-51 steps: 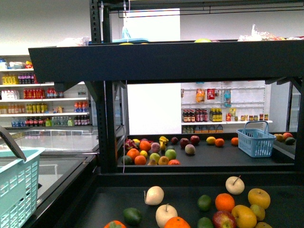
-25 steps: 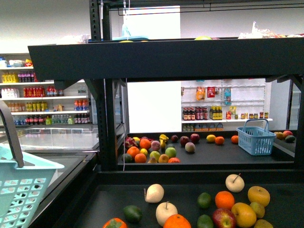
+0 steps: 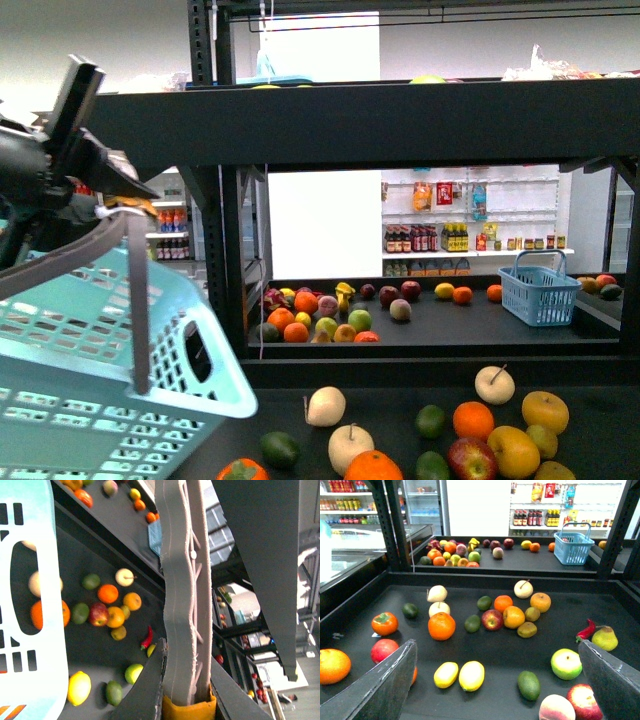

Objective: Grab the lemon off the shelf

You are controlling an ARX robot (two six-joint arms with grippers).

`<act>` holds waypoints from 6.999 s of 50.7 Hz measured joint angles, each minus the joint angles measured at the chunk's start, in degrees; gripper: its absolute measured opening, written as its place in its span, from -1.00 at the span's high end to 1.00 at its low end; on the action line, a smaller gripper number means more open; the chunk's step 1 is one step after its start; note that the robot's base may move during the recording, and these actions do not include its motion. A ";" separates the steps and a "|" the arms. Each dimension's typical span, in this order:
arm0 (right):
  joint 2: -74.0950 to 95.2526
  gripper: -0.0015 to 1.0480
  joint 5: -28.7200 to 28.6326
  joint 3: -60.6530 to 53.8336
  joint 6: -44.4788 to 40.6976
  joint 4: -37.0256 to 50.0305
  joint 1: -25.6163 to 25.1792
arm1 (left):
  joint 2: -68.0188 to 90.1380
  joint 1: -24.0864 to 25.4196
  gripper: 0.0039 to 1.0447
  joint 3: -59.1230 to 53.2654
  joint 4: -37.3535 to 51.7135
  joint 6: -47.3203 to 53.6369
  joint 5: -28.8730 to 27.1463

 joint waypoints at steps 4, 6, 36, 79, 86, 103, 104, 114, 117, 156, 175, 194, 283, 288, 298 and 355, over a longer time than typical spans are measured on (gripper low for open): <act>0.00 -0.85 -0.02 0.00 0.00 0.00 0.00 | 0.87 -2.51 0.78 0.00 1.09 0.39 0.31; 0.00 -0.85 0.00 0.00 0.00 0.00 0.00 | 1.62 -3.67 0.78 0.00 1.60 0.74 0.39; 0.00 -0.85 -0.02 0.00 0.00 0.00 0.00 | 10.21 -10.69 0.78 0.07 6.73 2.93 0.92; 126.55 -0.85 -10.36 69.37 1.40 11.19 -3.30 | 10.27 -10.62 0.78 0.09 6.69 3.06 0.50; 133.24 -0.85 -8.72 73.22 -0.02 11.23 -0.72 | 10.27 -10.62 0.78 0.09 6.69 3.06 0.52; 145.15 -0.85 -5.88 84.15 -2.69 8.87 1.62 | 10.27 -10.62 0.78 0.09 6.69 3.06 0.52; 145.70 -0.85 -5.77 84.70 -2.84 8.83 1.62 | 10.27 -10.62 0.78 0.09 6.71 3.06 0.55; 149.44 -0.85 -4.81 88.78 -3.28 7.91 1.66 | 10.27 -10.62 0.78 0.09 6.71 3.06 0.55; 150.42 -0.85 -4.72 89.66 -3.26 7.76 1.70 | 10.27 -10.62 0.78 0.09 6.69 3.06 0.55; 156.98 -0.37 -1.05 93.53 -4.55 8.44 3.85 | 10.27 -10.62 0.79 0.09 6.69 3.06 0.55; 153.46 -0.37 0.24 89.24 -5.62 12.04 2.71 | 10.27 -10.62 0.79 0.09 6.69 3.08 0.57; 127.60 -0.37 -5.01 79.95 -1.77 13.90 1.64 | 10.27 -10.62 0.79 0.09 6.69 3.06 0.55; 114.01 -0.85 -12.52 77.79 20.92 11.30 18.93 | 10.27 -10.62 0.79 0.07 6.67 2.78 0.52; 112.80 -0.85 -13.09 76.74 20.92 11.65 17.79 | 10.27 -10.62 0.79 0.07 6.67 2.64 0.48; 107.69 -0.85 -13.31 73.26 19.54 14.16 13.53 | 10.29 -10.62 0.79 0.07 6.67 2.95 0.42; 143.16 -0.85 -3.78 76.41 -3.37 20.39 9.46 | 10.27 -10.62 0.79 0.07 6.67 2.62 0.46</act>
